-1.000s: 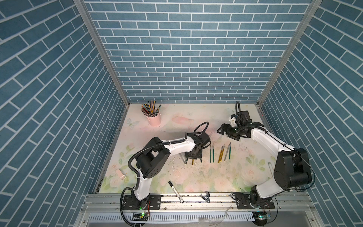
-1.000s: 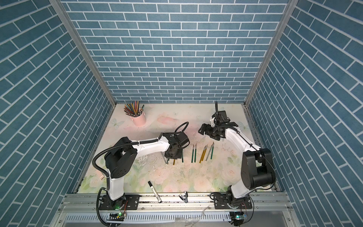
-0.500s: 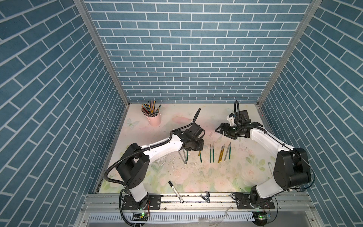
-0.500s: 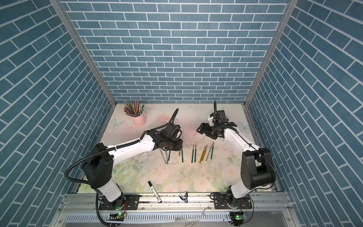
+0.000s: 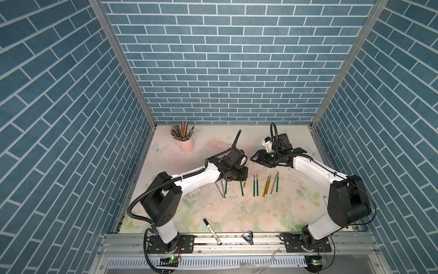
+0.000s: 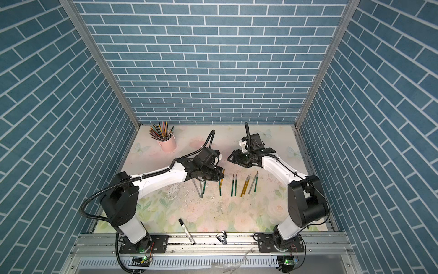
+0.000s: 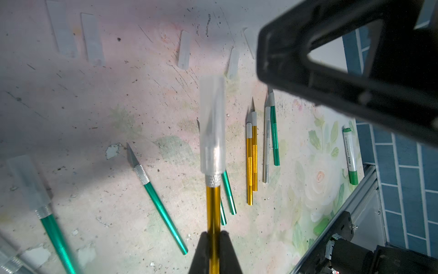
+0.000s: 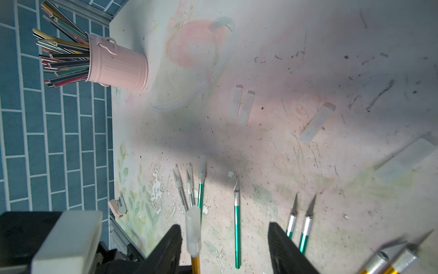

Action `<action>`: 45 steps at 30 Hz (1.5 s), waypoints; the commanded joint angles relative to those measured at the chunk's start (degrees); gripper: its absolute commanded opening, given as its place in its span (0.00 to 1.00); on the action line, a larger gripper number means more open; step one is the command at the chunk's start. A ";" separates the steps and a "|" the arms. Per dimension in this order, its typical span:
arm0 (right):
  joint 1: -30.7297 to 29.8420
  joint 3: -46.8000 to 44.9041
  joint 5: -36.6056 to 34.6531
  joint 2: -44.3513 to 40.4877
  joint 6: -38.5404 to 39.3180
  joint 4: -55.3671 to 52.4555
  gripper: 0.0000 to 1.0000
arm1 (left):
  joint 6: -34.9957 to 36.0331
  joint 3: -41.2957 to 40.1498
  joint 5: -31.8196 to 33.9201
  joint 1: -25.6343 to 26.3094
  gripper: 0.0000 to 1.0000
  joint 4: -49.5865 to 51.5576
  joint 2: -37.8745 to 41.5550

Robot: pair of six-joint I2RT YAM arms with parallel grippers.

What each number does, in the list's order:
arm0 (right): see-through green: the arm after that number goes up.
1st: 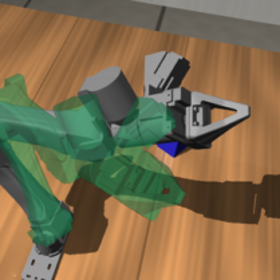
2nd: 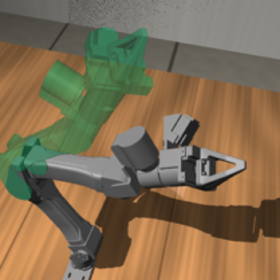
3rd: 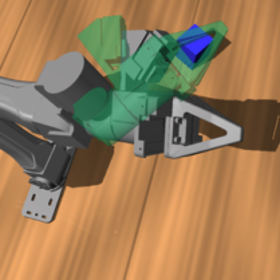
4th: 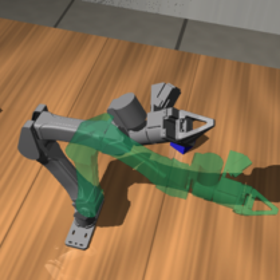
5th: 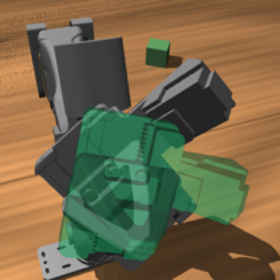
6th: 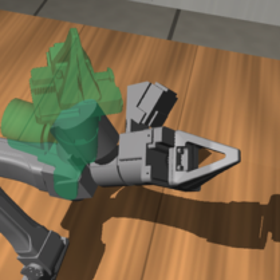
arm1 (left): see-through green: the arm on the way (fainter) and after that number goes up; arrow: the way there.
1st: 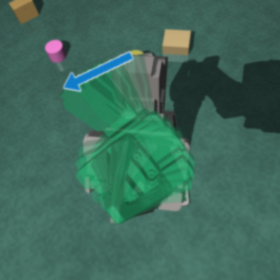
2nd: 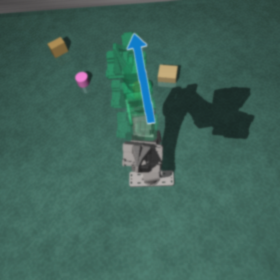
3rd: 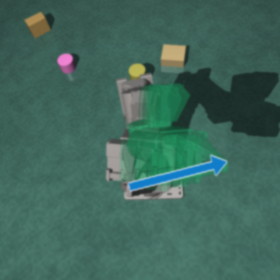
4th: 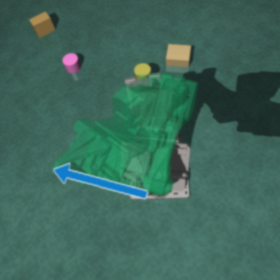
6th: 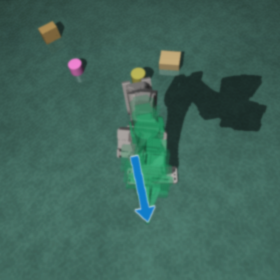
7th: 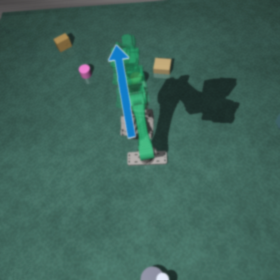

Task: Remove protective caps from carving knives
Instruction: Remove the protective sleeve from the carving knife.

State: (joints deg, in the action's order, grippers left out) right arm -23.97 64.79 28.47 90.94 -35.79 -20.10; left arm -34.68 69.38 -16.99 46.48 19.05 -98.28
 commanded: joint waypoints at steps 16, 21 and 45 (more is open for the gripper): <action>-3.24 2.57 1.29 4.80 -3.23 2.59 0.40 | 0.15 0.60 0.03 -0.12 0.01 -0.33 -1.55; -3.72 2.90 1.41 5.56 -3.58 2.93 0.34 | 0.39 0.80 0.02 -0.07 0.01 -0.23 -1.70; -4.86 3.13 2.45 8.27 -5.61 3.95 0.06 | 1.10 1.73 0.78 -0.07 0.01 0.59 -2.85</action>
State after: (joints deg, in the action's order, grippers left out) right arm -28.45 66.81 30.33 98.19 -40.64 -16.53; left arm -34.41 69.93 -16.95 46.46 19.29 -100.20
